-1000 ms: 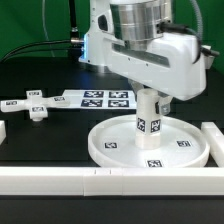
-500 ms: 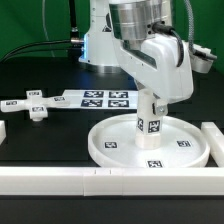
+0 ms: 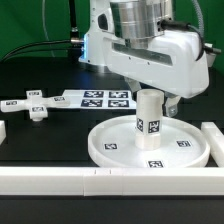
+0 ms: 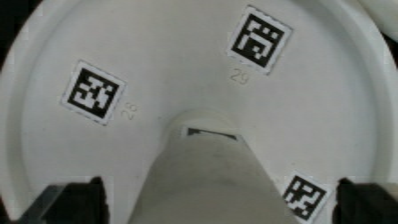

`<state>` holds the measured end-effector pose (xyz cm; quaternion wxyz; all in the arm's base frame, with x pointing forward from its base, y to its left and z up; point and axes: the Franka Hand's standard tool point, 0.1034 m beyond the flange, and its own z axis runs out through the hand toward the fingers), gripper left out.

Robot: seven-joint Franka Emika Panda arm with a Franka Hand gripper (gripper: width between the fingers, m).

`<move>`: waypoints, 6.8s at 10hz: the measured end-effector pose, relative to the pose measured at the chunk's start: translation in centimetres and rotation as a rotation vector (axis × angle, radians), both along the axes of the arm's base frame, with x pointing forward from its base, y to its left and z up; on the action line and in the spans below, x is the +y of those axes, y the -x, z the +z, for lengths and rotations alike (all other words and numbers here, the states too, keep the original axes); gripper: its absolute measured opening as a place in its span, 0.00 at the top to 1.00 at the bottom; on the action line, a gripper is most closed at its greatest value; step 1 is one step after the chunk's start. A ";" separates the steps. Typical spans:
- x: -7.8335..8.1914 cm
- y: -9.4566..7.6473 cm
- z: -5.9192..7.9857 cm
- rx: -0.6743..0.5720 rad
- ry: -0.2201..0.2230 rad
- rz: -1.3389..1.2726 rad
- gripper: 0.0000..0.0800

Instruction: Assemble round table

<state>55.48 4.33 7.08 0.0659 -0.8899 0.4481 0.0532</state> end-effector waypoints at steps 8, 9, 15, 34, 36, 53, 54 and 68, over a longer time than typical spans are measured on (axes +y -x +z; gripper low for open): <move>0.1 -0.4 0.3 -0.097 0.039 0.739 0.19; 0.1 -0.3 0.2 -0.106 0.035 0.816 0.19; -0.1 -0.4 0.1 -0.154 0.041 1.256 0.19; -0.4 -0.7 -0.6 -0.165 0.013 2.355 0.49; -0.4 -0.7 -0.6 -0.164 0.016 2.331 0.49; -2.1 3.8 3.4 -0.077 0.042 1.645 0.19; -2.1 3.8 3.3 -0.076 0.041 1.645 0.19; -14.0 7.7 1.4 -0.148 0.046 2.002 0.19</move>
Offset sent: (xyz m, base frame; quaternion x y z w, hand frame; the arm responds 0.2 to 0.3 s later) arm 0.0034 -0.0118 0.0007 -0.0688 0.0461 -0.3324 0.9395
